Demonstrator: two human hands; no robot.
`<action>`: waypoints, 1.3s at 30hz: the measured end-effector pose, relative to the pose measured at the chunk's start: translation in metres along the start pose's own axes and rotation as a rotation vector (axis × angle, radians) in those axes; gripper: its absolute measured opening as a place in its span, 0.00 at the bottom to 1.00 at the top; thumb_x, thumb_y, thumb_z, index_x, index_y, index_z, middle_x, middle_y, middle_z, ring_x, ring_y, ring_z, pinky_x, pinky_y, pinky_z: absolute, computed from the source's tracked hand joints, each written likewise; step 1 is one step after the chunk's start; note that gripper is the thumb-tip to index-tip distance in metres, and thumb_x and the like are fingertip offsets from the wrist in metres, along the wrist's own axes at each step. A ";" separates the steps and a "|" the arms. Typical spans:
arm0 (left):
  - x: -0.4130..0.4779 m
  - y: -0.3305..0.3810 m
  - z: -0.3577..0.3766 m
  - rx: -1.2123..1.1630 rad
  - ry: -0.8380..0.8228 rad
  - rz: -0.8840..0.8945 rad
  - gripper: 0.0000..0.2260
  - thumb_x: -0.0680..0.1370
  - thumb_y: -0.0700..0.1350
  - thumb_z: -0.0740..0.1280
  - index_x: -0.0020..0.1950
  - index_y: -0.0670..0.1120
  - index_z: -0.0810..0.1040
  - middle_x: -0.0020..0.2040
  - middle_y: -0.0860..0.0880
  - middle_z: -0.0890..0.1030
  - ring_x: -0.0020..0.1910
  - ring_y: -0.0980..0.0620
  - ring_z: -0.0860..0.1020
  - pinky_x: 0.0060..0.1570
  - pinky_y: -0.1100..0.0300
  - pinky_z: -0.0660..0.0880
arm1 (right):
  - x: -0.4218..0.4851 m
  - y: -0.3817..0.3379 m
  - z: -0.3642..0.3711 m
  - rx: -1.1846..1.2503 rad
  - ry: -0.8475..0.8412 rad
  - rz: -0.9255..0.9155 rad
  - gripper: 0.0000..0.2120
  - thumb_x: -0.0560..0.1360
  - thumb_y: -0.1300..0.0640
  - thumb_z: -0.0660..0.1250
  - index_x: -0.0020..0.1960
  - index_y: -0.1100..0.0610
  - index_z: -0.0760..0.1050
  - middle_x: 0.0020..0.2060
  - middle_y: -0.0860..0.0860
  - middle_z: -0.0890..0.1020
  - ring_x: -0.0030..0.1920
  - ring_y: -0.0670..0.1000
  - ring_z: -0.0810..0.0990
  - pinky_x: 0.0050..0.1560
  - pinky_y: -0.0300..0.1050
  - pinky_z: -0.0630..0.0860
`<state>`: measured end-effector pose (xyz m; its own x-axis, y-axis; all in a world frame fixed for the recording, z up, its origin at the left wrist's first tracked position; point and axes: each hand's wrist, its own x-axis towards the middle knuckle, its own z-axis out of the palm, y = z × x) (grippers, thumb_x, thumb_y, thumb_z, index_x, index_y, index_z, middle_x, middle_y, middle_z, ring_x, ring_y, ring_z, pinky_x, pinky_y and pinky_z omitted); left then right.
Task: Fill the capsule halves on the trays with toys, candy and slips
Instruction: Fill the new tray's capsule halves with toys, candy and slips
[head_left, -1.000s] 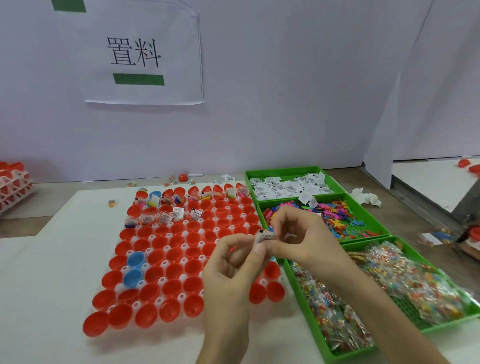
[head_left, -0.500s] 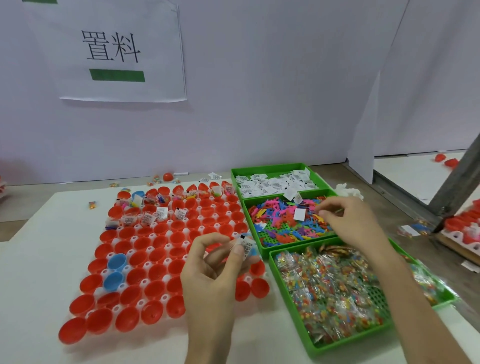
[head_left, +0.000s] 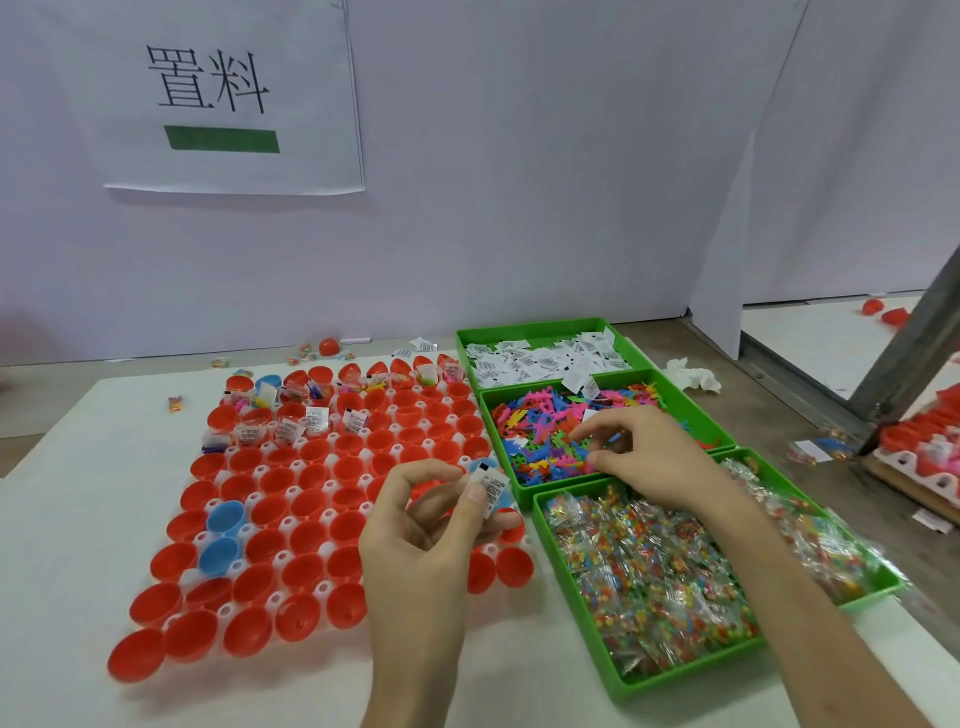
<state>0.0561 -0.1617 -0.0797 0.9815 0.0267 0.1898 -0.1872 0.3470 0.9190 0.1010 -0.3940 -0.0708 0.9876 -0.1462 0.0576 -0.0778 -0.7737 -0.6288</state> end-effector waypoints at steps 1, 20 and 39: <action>0.000 0.000 0.000 -0.002 0.001 -0.001 0.05 0.72 0.41 0.72 0.44 0.49 0.80 0.39 0.42 0.86 0.35 0.43 0.86 0.36 0.62 0.81 | 0.000 0.000 0.000 0.010 0.042 0.008 0.11 0.77 0.62 0.71 0.49 0.47 0.84 0.41 0.46 0.83 0.37 0.43 0.81 0.37 0.37 0.76; 0.000 -0.003 -0.001 0.012 -0.002 -0.056 0.06 0.76 0.37 0.72 0.49 0.47 0.81 0.40 0.43 0.86 0.34 0.44 0.85 0.35 0.62 0.80 | -0.025 -0.044 -0.008 0.793 -0.105 -0.362 0.06 0.69 0.61 0.75 0.45 0.53 0.84 0.42 0.55 0.87 0.46 0.52 0.86 0.48 0.38 0.80; 0.003 -0.006 -0.002 -0.093 -0.102 -0.200 0.08 0.78 0.32 0.68 0.44 0.41 0.84 0.36 0.42 0.84 0.40 0.40 0.86 0.40 0.59 0.82 | -0.029 -0.062 0.020 0.667 0.012 -0.542 0.06 0.68 0.63 0.78 0.41 0.56 0.82 0.40 0.53 0.84 0.42 0.53 0.84 0.45 0.45 0.81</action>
<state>0.0604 -0.1615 -0.0856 0.9885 -0.1444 0.0455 0.0197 0.4205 0.9071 0.0799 -0.3296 -0.0495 0.8633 0.1297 0.4878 0.5047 -0.2147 -0.8362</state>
